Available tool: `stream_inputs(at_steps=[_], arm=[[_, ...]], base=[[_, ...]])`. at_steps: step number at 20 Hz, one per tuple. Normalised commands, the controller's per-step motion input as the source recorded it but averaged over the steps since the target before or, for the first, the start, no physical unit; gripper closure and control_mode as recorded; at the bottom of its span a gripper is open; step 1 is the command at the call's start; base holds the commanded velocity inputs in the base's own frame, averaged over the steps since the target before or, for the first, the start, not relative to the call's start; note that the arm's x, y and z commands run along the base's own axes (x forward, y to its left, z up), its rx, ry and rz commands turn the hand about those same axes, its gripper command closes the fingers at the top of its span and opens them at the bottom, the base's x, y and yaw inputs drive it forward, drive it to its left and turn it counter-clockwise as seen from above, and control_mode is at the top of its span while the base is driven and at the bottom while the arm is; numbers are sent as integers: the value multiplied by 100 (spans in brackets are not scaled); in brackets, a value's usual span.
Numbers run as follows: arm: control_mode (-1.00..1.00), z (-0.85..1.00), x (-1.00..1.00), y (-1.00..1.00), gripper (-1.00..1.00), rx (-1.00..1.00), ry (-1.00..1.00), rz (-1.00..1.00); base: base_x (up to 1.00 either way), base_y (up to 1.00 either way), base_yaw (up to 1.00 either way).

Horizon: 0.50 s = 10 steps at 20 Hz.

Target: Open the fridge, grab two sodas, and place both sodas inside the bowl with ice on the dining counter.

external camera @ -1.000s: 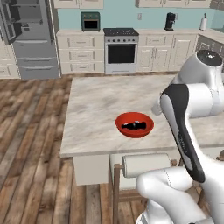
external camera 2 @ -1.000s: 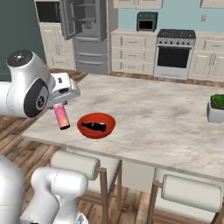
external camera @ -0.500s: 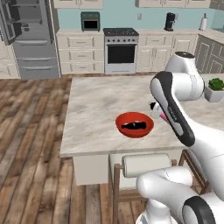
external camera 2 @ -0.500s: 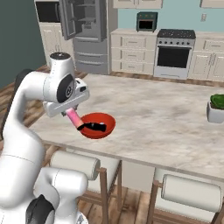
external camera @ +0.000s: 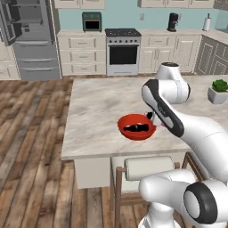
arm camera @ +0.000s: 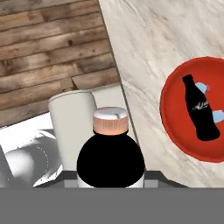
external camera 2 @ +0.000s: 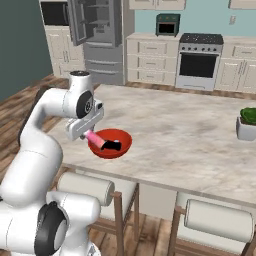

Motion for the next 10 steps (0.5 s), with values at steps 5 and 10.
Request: stream_inputs(at_steps=[5, 10], arm=[[-100, -44, 35, 0, 100, -5, 2, 20], [-100, -39, 46, 0, 100, 0, 0, 18]], base=[[0, 0, 0], [0, 0, 0]])
